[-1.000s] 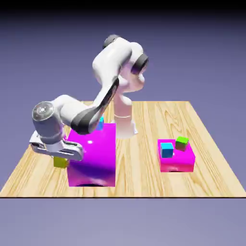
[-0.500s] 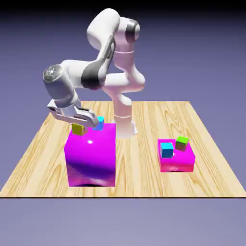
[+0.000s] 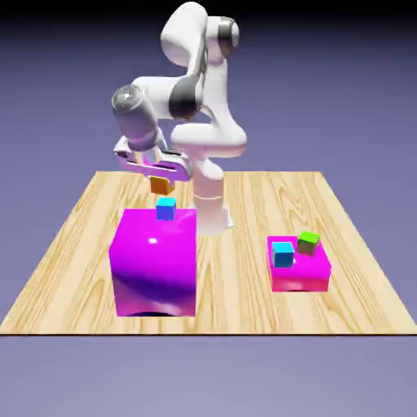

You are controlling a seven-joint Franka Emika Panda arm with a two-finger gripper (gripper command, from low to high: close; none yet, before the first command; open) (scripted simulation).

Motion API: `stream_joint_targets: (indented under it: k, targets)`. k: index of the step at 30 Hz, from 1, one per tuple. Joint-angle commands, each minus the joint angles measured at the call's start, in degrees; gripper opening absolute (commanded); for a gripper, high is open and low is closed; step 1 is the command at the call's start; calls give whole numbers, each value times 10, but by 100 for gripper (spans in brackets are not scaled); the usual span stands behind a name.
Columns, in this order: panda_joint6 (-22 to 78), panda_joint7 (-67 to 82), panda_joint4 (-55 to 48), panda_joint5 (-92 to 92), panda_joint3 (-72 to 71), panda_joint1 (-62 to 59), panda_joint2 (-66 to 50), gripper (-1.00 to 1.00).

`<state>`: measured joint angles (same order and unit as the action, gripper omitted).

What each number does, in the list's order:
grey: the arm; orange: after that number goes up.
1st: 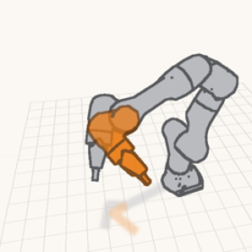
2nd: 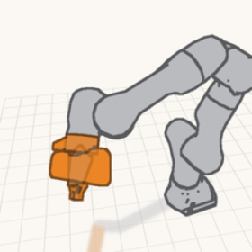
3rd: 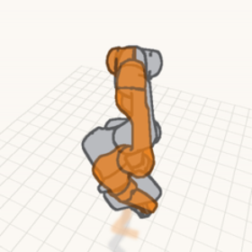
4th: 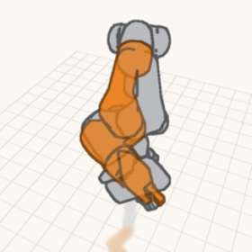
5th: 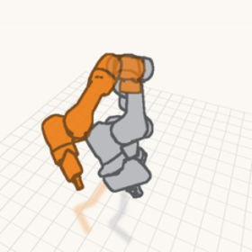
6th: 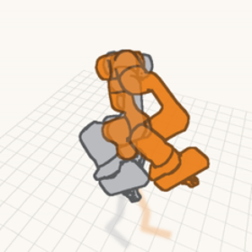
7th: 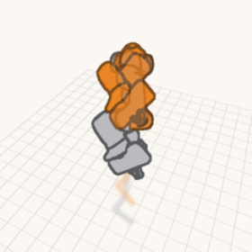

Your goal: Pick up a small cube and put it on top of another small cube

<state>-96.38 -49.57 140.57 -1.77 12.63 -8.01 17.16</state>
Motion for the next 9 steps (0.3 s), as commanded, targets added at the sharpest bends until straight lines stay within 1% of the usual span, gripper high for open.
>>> stream_joint_targets:
  k: [1, 2, 3, 8, 9]
  targets:
    - [0, 0, 0, -1, 0, 0, 0, -100]
    - [0, 0, 0, -1, 0, 0, 0, 100]
    - [0, 0, 0, -1, 0, 0, 0, 100]
    - [97, 1, -103, 2, -2, 2, -6, 100]
    - [98, 1, -104, 2, -2, 2, -6, 100]
